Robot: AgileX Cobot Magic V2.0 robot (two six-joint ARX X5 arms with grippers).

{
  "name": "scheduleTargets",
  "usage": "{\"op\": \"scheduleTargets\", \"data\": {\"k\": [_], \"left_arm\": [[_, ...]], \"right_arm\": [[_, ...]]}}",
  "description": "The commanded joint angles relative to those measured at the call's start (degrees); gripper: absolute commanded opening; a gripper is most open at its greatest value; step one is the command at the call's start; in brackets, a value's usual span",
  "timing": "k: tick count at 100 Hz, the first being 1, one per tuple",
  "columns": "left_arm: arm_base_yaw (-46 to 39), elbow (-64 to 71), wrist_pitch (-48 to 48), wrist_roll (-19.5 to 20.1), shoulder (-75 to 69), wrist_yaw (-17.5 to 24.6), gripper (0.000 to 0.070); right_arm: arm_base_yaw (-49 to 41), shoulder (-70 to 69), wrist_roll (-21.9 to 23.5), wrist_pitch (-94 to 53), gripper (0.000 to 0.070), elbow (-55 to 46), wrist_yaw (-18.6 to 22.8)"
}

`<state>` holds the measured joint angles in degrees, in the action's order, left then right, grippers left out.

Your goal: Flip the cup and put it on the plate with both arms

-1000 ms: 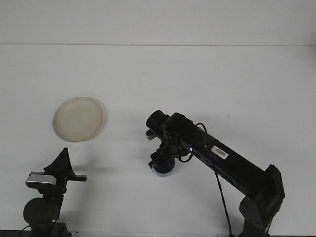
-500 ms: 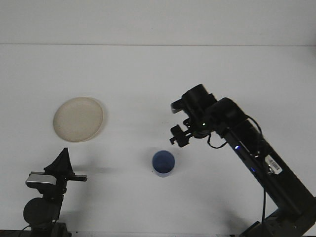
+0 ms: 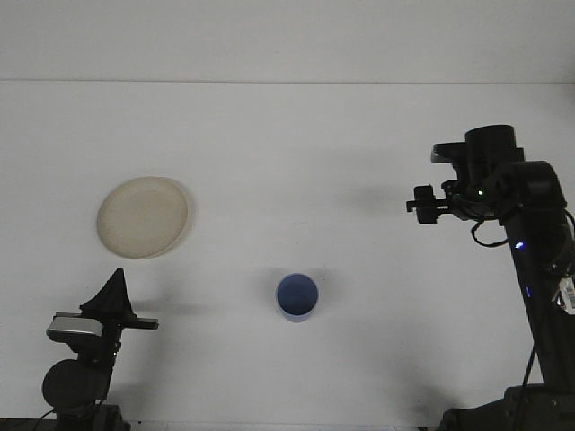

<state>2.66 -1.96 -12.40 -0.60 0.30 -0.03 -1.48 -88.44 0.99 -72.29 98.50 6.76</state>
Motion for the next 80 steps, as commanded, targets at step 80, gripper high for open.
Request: {"op": "scheduleTargets", "data": {"k": [80], "left_arm": [[-0.1, 1.2, -0.5, -0.1, -0.1, 0.0, 0.0011]], "right_arm": [[2.5, 50.9, 0.5, 55.6, 0.0439, -62.1, 0.7]]}}
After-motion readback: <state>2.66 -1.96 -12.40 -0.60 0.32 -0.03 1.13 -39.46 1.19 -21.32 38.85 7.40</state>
